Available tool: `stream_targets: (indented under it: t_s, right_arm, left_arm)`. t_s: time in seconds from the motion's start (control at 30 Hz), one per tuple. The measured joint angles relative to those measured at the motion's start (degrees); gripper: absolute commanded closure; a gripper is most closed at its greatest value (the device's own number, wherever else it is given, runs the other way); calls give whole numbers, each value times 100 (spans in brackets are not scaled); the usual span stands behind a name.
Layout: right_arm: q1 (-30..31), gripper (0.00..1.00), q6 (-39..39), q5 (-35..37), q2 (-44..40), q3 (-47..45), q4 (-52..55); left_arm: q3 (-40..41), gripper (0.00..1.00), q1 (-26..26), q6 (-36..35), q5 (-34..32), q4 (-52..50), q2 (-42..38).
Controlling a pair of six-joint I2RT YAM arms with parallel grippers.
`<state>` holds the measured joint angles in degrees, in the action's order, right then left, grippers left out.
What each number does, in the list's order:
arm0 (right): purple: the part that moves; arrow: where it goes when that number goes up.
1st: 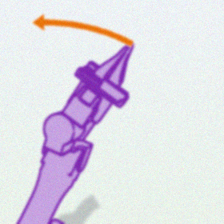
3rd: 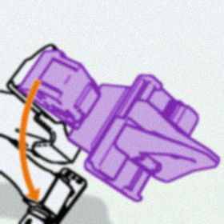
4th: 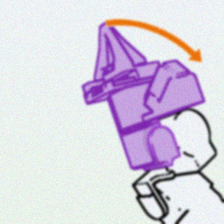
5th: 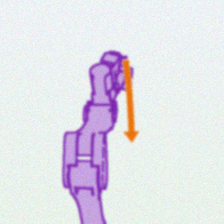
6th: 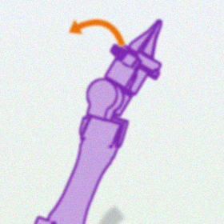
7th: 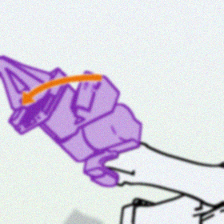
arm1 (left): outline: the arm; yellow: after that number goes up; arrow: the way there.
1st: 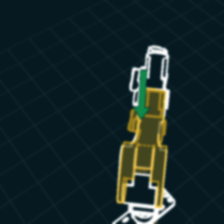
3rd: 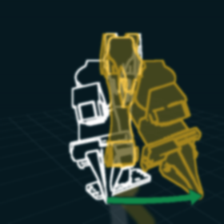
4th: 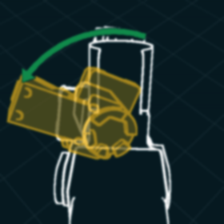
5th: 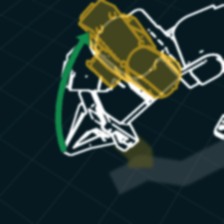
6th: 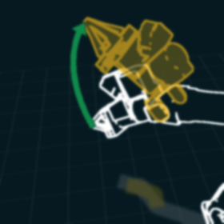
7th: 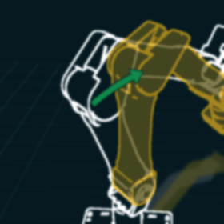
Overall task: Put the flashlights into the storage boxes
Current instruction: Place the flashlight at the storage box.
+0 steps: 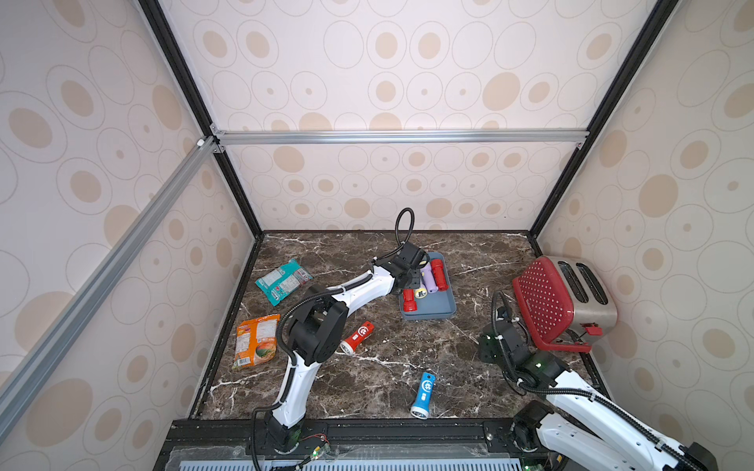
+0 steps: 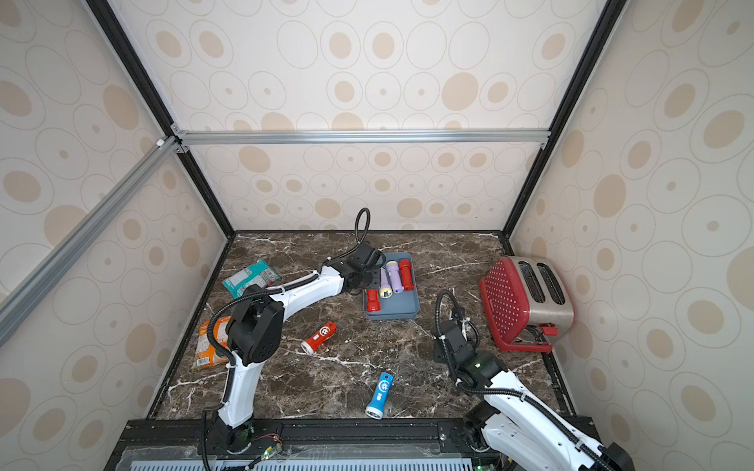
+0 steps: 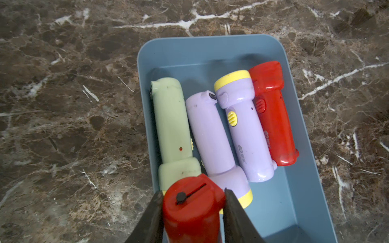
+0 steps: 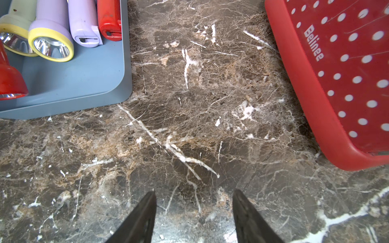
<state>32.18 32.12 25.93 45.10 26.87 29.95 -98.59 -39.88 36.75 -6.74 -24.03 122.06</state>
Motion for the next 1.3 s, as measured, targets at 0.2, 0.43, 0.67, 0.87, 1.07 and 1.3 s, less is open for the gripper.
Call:
stream_targets:
  t_s: [0.2, 0.43, 0.67, 0.87, 1.07, 1.3]
  right_arm:
    - [0, 40, 0, 0, 0, -2, 0]
    - [0, 40, 0, 0, 0, -2, 0]
    - [0, 40, 0, 0, -2, -7, 0]
    - [0, 40, 0, 0, -7, -13, 0]
    - [0, 40, 0, 0, -7, -13, 0]
    - [0, 40, 0, 0, -15, -13, 0]
  left_arm:
    - [111, 72, 0, -7, 155, 79, 24]
    - [278, 72, 0, -15, 251, 186, 48]
    - [376, 69, -2, -20, 269, 345, 48]
    - [385, 62, -2, -48, 313, 374, 48]
    - [385, 50, -2, -63, 411, 398, 48]
    - [382, 38, -4, -98, 389, 315, 48]
